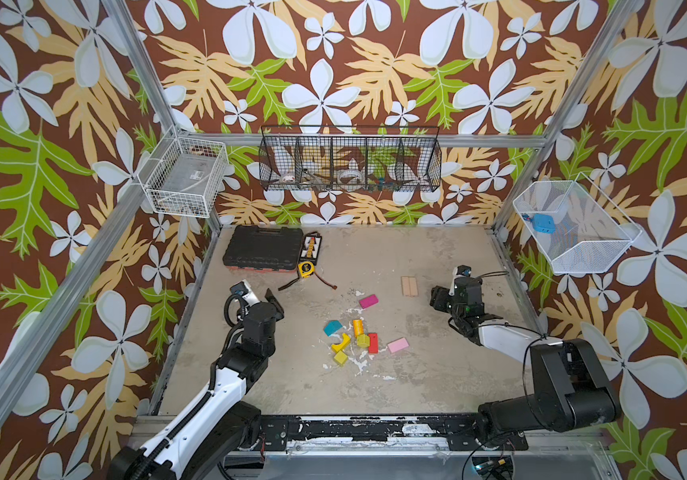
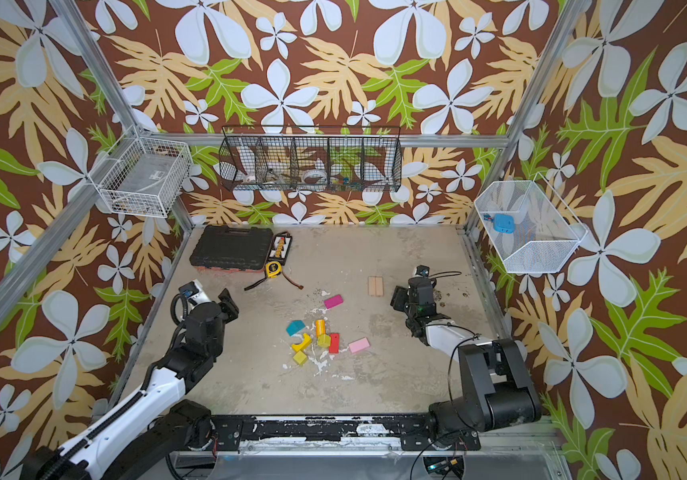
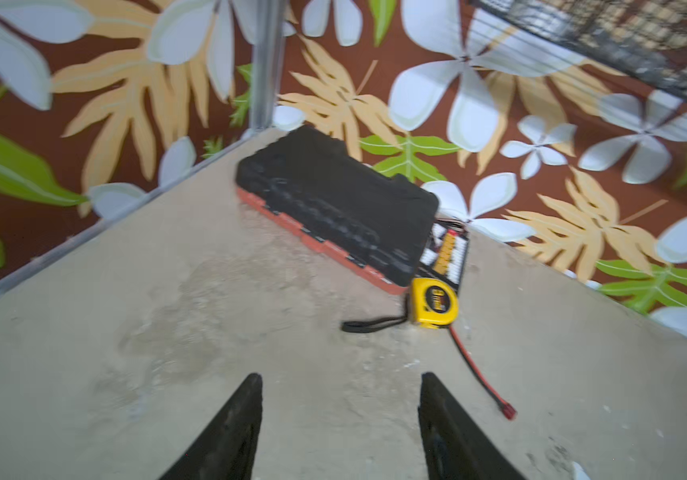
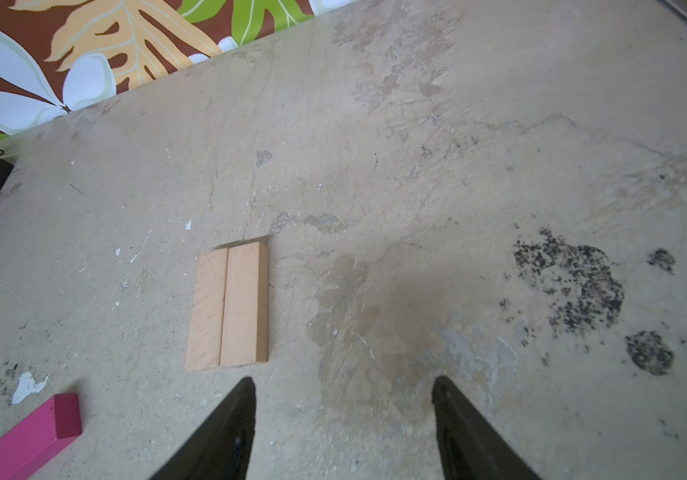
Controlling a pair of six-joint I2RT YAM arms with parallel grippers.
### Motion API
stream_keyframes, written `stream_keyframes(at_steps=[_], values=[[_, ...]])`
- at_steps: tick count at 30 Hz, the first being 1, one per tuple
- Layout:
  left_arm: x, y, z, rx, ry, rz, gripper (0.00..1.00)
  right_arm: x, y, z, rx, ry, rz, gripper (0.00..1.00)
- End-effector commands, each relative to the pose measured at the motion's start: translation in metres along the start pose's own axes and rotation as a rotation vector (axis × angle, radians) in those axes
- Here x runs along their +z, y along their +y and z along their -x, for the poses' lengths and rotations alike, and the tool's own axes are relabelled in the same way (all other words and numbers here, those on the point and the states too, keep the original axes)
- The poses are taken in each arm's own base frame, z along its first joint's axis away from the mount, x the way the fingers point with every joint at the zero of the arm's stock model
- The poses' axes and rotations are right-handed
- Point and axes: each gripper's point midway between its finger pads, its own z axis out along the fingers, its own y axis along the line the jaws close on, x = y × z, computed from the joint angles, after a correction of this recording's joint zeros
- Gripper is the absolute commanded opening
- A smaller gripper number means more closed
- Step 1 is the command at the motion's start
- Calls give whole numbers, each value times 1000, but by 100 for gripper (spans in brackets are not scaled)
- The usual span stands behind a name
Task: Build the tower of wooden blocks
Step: 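Move the right gripper toward the magenta block while the left arm draws back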
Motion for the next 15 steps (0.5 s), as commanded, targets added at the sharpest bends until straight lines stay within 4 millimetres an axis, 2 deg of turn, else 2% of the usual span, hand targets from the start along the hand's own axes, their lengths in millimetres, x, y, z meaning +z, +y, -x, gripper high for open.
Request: stream_keyframes(at_steps=[1, 3, 5, 7, 13, 15], values=[[-2, 16, -2, -55, -16, 24, 64, -6, 5, 11, -1, -58, 21, 68], [-2, 20, -8, -66, -54, 2, 66, -12, 7, 11, -9, -79, 33, 70], [0, 28, -14, -98, -105, 11, 73, -18, 11, 14, -16, -106, 50, 72], [2, 16, -14, -49, -68, -35, 69, -24, 14, 14, -26, -128, 66, 74], [8, -7, -22, -19, -28, -137, 82, -40, 39, 13, -104, -179, 150, 79], [7, -27, -27, 5, -7, -247, 83, -45, 54, 10, -159, -183, 176, 79]])
